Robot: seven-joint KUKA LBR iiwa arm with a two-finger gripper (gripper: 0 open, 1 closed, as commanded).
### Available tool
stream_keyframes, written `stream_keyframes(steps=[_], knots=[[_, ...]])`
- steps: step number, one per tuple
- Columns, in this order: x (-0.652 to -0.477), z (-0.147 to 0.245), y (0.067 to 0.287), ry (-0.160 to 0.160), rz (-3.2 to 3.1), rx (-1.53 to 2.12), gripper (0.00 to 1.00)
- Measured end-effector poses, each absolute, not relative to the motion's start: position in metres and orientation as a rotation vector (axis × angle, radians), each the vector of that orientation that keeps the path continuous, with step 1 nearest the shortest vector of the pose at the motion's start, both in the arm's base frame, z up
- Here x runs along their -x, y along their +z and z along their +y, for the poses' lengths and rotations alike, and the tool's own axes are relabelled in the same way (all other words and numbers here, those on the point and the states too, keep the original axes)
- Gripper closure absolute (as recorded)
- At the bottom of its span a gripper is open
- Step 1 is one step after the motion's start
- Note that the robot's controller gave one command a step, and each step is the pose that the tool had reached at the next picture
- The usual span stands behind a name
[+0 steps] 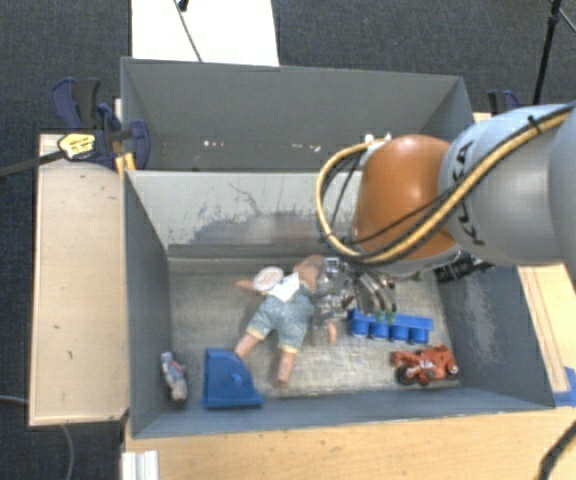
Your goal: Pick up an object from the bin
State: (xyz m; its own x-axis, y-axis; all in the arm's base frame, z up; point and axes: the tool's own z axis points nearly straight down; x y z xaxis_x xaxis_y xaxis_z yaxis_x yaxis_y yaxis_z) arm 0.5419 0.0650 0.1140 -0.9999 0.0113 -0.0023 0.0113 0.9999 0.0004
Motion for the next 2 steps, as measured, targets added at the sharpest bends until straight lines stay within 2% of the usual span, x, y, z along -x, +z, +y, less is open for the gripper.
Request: stream_keyframes(steps=[1,2], knots=[[-0.533,0.05,0.146,0.002,3.137,-0.062,1.0],[-0.541,0.06,0.181,-0.001,3.148,-0.061,1.0]])
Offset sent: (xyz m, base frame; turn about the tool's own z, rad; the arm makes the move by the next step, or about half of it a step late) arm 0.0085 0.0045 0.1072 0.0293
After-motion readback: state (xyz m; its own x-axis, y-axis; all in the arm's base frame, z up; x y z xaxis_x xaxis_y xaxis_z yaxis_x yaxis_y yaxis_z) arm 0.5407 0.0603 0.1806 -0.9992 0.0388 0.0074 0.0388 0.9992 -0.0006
